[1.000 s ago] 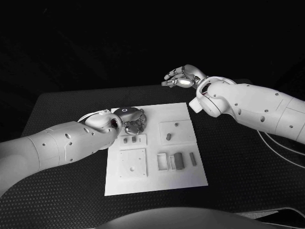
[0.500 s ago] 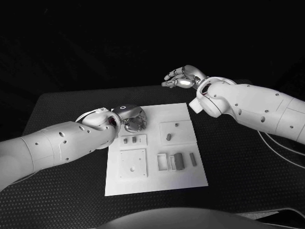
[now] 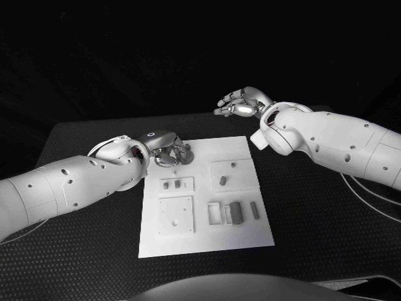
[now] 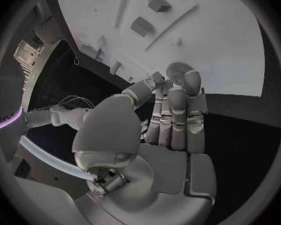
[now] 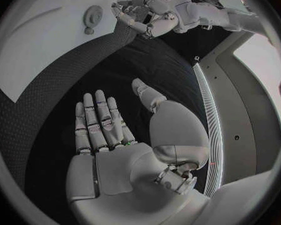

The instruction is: Assemble the parts on the task board

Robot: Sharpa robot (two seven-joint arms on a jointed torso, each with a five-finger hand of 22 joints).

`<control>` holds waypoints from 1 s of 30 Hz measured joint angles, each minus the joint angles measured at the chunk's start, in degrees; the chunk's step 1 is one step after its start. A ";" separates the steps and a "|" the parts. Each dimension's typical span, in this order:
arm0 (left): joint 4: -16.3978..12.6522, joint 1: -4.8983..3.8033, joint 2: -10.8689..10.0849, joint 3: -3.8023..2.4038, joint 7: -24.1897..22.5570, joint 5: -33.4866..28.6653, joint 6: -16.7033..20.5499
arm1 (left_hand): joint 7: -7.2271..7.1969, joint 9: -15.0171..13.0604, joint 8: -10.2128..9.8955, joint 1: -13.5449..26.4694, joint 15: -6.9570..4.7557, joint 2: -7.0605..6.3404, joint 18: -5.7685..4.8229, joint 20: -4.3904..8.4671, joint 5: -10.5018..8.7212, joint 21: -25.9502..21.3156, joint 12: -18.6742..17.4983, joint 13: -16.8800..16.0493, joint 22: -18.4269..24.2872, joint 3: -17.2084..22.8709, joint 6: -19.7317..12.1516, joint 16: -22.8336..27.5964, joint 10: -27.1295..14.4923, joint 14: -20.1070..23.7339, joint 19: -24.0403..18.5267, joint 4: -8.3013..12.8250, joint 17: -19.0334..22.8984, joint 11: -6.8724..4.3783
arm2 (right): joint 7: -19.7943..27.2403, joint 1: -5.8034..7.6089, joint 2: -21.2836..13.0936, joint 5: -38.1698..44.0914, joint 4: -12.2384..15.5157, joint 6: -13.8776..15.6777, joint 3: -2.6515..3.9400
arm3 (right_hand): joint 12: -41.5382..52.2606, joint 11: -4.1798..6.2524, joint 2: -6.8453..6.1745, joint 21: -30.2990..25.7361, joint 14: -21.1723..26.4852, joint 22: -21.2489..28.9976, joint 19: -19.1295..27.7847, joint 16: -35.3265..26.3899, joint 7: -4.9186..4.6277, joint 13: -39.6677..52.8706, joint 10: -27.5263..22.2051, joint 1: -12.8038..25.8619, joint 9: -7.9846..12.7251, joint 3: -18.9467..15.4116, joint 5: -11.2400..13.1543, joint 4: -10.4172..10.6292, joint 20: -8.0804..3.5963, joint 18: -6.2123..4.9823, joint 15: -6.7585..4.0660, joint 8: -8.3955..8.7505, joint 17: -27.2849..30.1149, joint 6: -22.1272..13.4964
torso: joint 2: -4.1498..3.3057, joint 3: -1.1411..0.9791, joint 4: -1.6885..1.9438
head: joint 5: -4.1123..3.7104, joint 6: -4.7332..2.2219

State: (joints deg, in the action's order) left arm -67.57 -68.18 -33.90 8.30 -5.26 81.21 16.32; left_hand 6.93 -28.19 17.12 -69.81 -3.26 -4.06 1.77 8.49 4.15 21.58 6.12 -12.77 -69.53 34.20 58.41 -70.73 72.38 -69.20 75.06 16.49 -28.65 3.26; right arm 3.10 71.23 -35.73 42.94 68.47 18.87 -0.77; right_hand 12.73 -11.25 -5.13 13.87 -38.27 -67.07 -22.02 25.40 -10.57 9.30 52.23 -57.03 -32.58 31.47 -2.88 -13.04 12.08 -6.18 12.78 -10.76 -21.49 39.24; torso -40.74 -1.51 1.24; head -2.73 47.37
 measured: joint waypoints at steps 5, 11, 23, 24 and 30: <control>-0.47 0.03 -0.98 0.05 0.32 0.05 -0.37 | -0.03 0.08 0.00 0.00 0.00 0.00 0.00 0.00 0.00 0.00 0.00 -0.02 0.00 0.00 -0.03 0.00 0.00 0.00 0.00 0.00 0.00 0.00 | -0.01 0.00 -0.22 -0.01 -0.02 -0.03 0.00 | -0.09 0.00 0.00 0.00 0.00 -0.06 0.00 0.00 0.00 -0.04 0.00 0.00 0.05 0.00 0.00 0.00 0.00 0.00 0.00 0.00 0.00 0.00 | -0.01 0.01 0.00 | 0.17 -0.01; -0.43 0.03 -1.52 0.13 0.78 0.34 -0.92 | -0.09 0.10 -0.01 0.00 0.01 -0.01 0.00 -0.01 0.00 0.00 -0.15 -0.02 -0.03 0.00 -0.09 0.00 0.00 0.00 0.00 0.00 0.01 0.00 | -0.02 0.00 -0.18 -0.02 -0.02 -0.09 0.00 | -0.09 0.00 0.00 0.00 0.00 -0.05 0.00 -0.22 0.00 -0.09 0.00 0.00 0.05 0.00 0.00 0.00 0.00 0.00 0.00 0.00 0.00 0.00 | -0.02 0.04 -0.04 | 0.33 0.04; 0.65 0.03 -1.73 0.87 1.63 1.41 -3.04 | 0.09 0.07 -0.10 0.00 0.02 -0.02 0.00 -0.02 0.00 0.00 -0.15 -0.05 -0.12 -0.01 0.09 0.01 -0.01 0.00 0.00 0.01 0.01 -0.01 | -0.02 0.00 -0.09 -0.09 -0.05 -0.15 0.00 | -0.09 0.00 0.00 0.00 0.00 -0.11 0.00 -0.22 0.00 -0.17 0.00 0.00 0.06 -0.16 0.00 0.16 0.00 0.00 0.00 0.00 0.00 0.00 | -0.04 0.07 -0.07 | 0.27 -0.15; 0.76 0.03 -1.73 1.12 1.66 1.46 -3.16 | 0.11 0.07 -0.10 -0.01 0.02 -0.02 0.00 -0.02 0.00 0.00 -0.15 -0.09 -0.12 0.00 0.11 0.01 -0.01 0.00 0.00 0.00 0.01 -0.01 | -0.02 0.00 -0.07 -0.09 -0.04 -0.16 0.00 | -0.09 0.00 0.00 0.00 0.00 -0.11 0.00 -0.22 0.00 -0.17 0.00 0.00 0.09 -0.16 0.00 0.16 0.00 0.00 0.00 0.00 0.00 0.00 | -0.04 0.06 -0.07 | 0.27 -0.13; 1.15 0.07 -1.60 2.07 1.73 1.79 -3.84 | 0.12 0.07 -0.20 -0.06 0.02 -0.08 0.00 -0.02 0.00 0.00 -0.16 -0.10 -0.16 0.12 0.12 0.01 -0.02 0.00 0.00 -0.13 0.01 -0.01 | -0.02 0.00 -0.05 -0.11 -0.05 -0.17 0.00 | -0.09 0.00 0.00 -0.23 0.00 -0.10 0.00 -0.22 0.00 -0.22 0.00 0.00 0.09 -0.16 0.00 0.16 0.00 0.00 0.00 0.00 0.05 0.00 | -0.05 0.04 -0.12 | 0.12 0.04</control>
State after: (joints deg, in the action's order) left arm -66.42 -68.11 -35.50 10.37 -3.53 83.00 12.48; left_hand 7.05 -28.12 16.91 -69.87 -3.24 -4.15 1.77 8.47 4.15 21.58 5.97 -12.88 -69.69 34.33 58.54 -70.73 72.36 -69.20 75.06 16.36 -28.64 3.25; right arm 3.08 71.23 -35.78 42.83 68.43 18.70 -0.78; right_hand 12.64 -11.25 -5.13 13.64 -38.27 -67.17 -22.02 25.17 -10.57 9.08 52.23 -57.03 -32.49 31.31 -2.88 -12.88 12.08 -6.18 12.78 -10.75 -21.44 39.24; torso -40.80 -1.46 1.12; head -2.61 47.41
